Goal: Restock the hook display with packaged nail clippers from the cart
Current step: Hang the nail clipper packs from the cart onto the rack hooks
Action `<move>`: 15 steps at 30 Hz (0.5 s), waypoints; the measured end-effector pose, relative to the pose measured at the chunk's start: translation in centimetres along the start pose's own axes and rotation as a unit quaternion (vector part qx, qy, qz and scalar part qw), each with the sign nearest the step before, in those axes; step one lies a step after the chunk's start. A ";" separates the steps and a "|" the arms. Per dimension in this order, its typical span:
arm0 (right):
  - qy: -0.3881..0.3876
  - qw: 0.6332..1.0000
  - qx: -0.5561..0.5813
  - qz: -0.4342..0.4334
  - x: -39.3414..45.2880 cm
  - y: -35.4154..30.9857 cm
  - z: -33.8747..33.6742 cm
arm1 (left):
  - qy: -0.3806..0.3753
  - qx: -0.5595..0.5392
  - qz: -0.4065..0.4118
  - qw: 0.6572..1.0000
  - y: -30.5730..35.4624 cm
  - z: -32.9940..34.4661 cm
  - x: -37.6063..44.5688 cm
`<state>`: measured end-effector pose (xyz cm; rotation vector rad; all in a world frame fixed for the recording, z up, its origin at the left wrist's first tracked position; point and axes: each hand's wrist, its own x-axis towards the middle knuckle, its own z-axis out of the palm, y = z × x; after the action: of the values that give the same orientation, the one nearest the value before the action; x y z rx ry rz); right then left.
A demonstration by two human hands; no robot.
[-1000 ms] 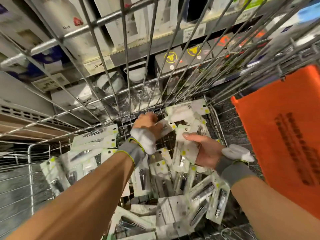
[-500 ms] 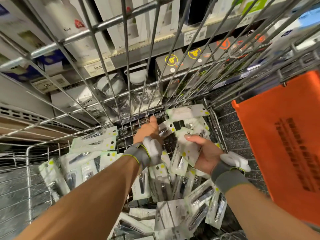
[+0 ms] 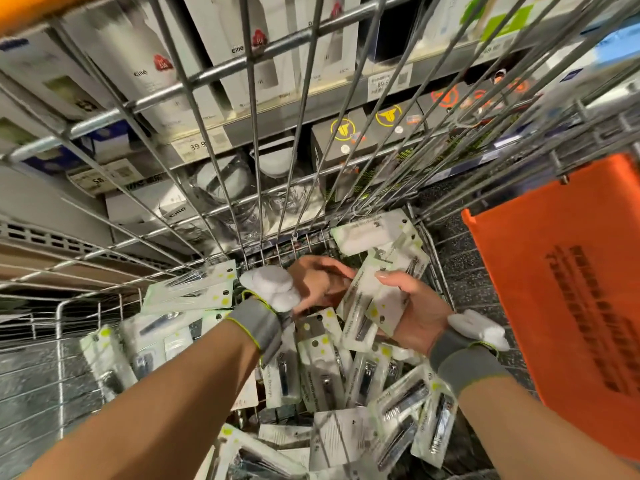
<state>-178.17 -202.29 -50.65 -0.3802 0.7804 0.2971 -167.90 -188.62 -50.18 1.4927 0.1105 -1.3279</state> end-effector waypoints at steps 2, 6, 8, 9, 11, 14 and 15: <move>0.054 0.998 0.001 -0.028 0.0 -0.6 -0.9 | 0.119 0.151 0.039 0.981 0.9 0.6 1.0; 0.053 0.998 0.001 -0.047 -0.7 -1.7 -1.0 | 0.191 0.563 0.178 0.784 2.1 1.0 3.9; 0.078 0.995 -0.027 -0.050 -0.7 -2.2 -1.0 | 0.125 0.632 0.199 0.739 2.2 1.3 5.1; 0.094 0.993 -0.029 -0.059 -0.7 -2.5 -1.2 | 0.110 0.660 0.190 0.718 2.1 1.5 5.7; 0.122 0.989 -0.040 -0.068 -0.3 -3.0 -1.9 | 0.125 0.708 0.164 0.676 2.0 2.2 6.4; 0.117 0.991 -0.047 -0.055 0.0 -3.3 -1.8 | 0.160 0.742 0.168 0.629 2.0 3.5 6.8; 0.124 0.990 -0.053 -0.047 0.1 -3.3 -1.7 | 0.162 0.738 0.169 0.632 1.9 3.8 6.7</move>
<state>-177.89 -205.94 -51.13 -0.5596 0.9894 0.2048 -166.56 -195.84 -53.24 2.8741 -1.2905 -0.6243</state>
